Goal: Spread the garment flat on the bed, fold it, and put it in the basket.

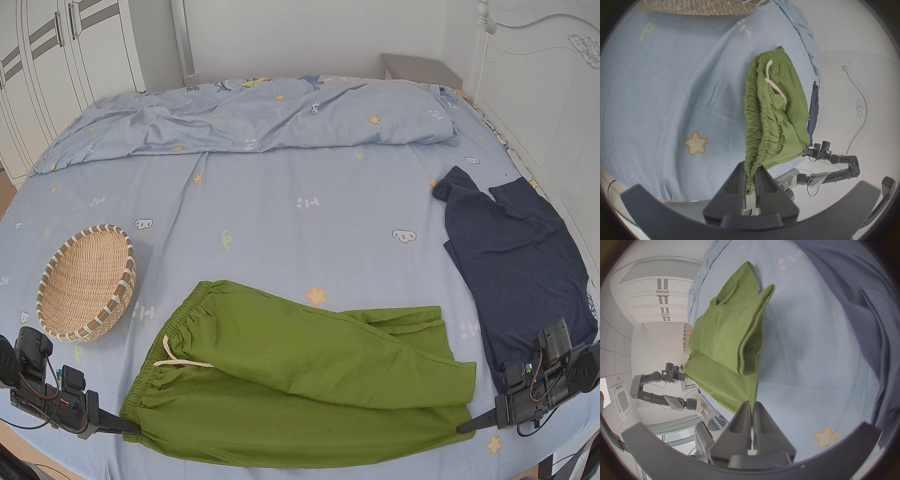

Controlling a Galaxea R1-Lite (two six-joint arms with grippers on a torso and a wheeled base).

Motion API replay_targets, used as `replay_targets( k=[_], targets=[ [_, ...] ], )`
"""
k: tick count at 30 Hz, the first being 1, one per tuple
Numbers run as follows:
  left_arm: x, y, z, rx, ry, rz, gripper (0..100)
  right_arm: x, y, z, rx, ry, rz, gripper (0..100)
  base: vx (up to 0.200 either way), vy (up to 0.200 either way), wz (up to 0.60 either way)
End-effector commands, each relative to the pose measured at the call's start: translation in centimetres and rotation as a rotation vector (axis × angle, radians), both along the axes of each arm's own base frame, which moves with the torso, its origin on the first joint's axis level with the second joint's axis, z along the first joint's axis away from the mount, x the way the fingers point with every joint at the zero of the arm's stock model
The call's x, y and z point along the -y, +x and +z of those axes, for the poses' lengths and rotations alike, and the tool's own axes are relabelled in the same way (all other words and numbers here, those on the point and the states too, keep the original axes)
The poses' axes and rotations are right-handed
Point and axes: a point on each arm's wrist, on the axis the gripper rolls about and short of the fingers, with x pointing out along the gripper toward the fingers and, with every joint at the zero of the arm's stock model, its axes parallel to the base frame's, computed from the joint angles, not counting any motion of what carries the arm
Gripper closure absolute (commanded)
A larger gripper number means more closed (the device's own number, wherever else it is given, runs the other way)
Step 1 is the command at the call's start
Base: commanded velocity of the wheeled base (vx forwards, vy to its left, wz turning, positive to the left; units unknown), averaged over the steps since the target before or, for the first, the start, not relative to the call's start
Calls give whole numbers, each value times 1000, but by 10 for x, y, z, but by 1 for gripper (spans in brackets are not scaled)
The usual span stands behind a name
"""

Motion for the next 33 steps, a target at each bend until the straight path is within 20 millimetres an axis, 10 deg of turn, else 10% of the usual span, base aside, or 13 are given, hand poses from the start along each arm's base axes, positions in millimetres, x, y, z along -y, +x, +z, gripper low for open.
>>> replay_targets(
  k=[1,25,26,28,29,33],
  targets=[
    [-2,4,-6,-47,-7,6,100,-3,-22,-9,-24,-19,19,100,0,0,0],
    [8,1,-22,-162,69,-60,100,-8,-22,-16,-47,-40,54,100,0,0,0],
    [8,1,-22,-162,69,-64,100,-8,-22,-16,-42,-40,55,0,0,0,0],
    [8,1,-22,-160,70,-67,100,-8,-22,-16,-38,-40,56,0,0,0,0],
    [8,1,-21,-159,71,-67,0,-8,-21,-16,-31,-38,53,0,0,0,0],
    [8,1,-20,-154,72,-66,0,-8,-22,-16,-30,-37,50,0,0,0,0]
  ],
)
